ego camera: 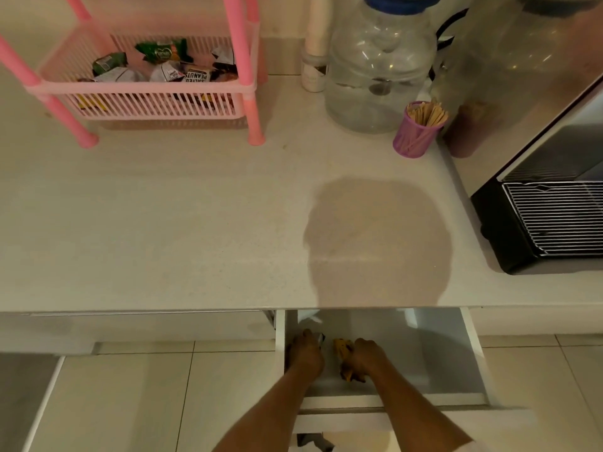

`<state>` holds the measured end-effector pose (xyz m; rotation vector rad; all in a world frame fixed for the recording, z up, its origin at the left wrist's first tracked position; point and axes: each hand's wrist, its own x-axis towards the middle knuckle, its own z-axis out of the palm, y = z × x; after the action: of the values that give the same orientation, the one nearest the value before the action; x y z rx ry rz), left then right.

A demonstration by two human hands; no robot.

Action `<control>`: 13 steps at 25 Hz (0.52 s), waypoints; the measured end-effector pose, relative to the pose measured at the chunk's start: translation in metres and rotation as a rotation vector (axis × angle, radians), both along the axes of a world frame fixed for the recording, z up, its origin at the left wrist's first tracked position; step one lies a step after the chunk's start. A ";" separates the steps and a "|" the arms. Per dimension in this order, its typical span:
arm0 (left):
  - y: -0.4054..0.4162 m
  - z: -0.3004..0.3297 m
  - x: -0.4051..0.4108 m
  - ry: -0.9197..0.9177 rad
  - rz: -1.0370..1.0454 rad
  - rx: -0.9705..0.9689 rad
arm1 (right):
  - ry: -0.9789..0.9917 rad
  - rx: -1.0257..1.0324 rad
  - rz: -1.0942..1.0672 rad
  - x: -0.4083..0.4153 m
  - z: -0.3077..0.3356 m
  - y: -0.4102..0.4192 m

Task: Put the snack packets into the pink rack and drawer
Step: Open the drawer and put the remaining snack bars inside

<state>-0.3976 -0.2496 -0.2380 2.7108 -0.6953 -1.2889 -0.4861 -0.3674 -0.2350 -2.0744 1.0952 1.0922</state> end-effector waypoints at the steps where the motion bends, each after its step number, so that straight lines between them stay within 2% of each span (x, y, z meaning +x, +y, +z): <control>1: -0.001 0.000 0.001 0.015 -0.002 0.005 | -0.028 0.002 -0.030 0.001 -0.001 0.002; 6: -0.009 0.024 0.008 0.114 0.067 -0.149 | -0.153 0.086 -0.238 0.009 0.007 -0.009; 9: -0.006 0.052 0.015 0.155 -0.001 -0.279 | -0.191 0.147 -0.194 0.009 0.020 -0.021; 13: 0.011 0.094 0.023 0.052 -0.098 -0.497 | -0.300 0.168 -0.121 -0.004 0.049 -0.031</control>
<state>-0.3749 -0.2385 -0.1444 2.2597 -0.9984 -1.0269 -0.4905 -0.3987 -0.1865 -1.9345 0.9334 0.7572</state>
